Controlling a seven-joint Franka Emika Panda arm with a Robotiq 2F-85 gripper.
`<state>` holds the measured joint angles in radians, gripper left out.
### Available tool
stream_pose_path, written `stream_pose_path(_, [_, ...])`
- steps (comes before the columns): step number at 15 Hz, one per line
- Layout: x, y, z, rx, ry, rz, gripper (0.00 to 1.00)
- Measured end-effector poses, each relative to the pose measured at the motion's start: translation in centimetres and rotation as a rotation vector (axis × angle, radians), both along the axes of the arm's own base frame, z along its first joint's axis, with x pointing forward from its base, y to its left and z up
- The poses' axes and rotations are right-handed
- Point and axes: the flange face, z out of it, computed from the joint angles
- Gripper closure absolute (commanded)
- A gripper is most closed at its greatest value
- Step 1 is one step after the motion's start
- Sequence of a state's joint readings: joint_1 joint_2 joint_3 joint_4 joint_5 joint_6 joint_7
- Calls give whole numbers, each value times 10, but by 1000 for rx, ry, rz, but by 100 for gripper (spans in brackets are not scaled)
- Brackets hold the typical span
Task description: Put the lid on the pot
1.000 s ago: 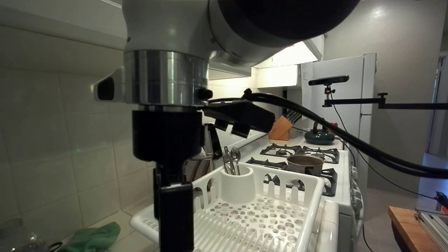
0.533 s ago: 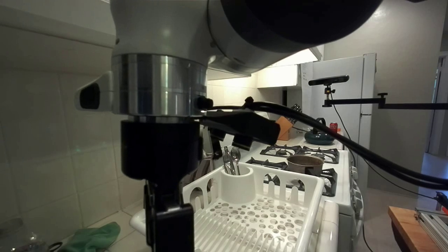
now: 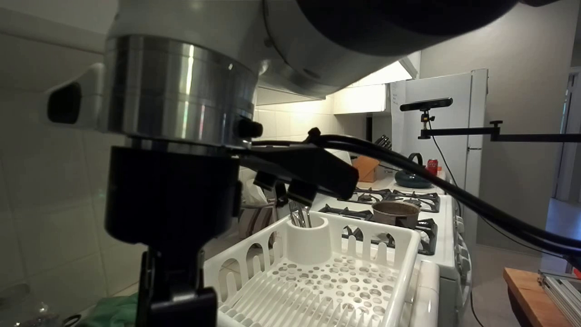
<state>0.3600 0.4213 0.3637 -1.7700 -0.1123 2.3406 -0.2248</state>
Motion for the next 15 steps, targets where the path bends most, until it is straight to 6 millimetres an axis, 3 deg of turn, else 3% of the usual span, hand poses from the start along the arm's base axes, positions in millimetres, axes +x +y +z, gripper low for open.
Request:
stream_pose_path(9, [20, 7, -18, 26, 10, 16, 0])
stream_pose_path(15, [22, 10, -44, 18, 44, 26, 0])
